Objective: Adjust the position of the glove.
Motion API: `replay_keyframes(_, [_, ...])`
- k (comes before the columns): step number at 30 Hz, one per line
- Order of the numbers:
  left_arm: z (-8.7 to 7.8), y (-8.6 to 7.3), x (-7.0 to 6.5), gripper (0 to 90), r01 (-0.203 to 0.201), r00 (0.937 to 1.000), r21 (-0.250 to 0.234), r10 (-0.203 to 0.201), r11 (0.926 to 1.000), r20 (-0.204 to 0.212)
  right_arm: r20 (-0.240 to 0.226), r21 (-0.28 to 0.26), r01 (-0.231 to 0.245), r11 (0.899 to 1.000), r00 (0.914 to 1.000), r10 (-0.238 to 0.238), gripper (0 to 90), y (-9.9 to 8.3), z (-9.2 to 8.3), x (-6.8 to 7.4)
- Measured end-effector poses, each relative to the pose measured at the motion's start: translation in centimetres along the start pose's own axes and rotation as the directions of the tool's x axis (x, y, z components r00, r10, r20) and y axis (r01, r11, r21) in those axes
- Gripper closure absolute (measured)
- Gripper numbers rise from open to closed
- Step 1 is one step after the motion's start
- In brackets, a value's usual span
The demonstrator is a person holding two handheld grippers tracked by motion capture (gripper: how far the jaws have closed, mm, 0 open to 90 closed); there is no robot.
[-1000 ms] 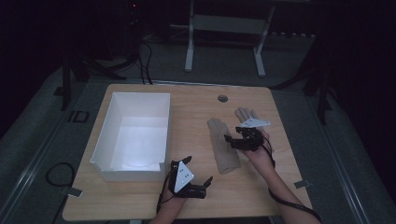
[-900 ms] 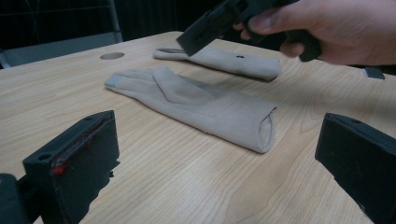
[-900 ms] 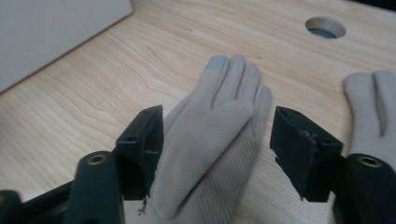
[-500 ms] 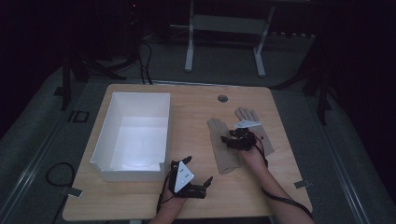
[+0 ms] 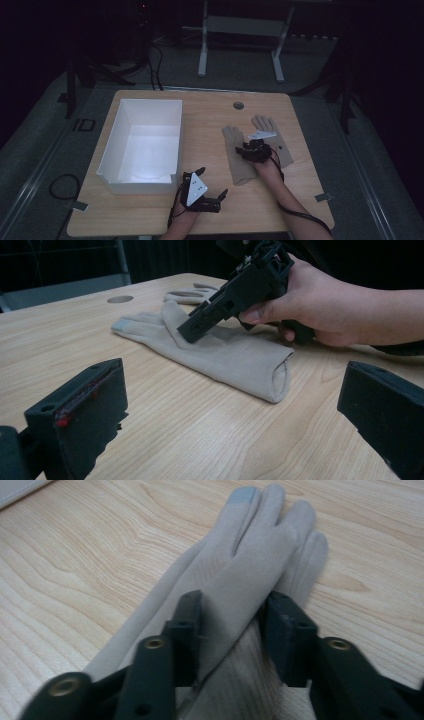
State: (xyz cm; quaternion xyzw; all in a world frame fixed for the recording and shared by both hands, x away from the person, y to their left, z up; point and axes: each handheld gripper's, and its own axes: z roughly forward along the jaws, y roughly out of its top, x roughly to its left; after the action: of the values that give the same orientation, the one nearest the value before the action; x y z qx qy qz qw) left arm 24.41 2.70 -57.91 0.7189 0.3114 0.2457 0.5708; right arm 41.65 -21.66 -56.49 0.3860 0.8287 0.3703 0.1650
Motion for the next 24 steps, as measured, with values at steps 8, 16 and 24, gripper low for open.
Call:
replay_keyframes(8, [0.0, 0.0, 0.0, 0.1, 0.002, 1.0000, -0.001, -0.002, 1.0000, 0.000, 0.008, -0.005, -0.062, 0.998, 0.9981, 0.062, 80.1, 0.6, -0.5, 0.9])
replay_keyframes(16, [0.0, 0.0, 0.0, 0.1, 0.001, 1.0000, 0.000, -0.001, 1.0000, 0.000, 0.030, -0.087, -0.120, 0.989, 0.9919, 0.123, 80.1, 2.3, -3.9, 1.9])
replay_keyframes(24, [0.0, 0.0, 0.0, 0.1, 0.003, 1.0000, -0.002, -0.003, 1.0000, 0.000, 0.069, -0.133, -0.197, 0.971, 0.9759, 0.207, 80.0, 0.9, -7.0, 2.4])
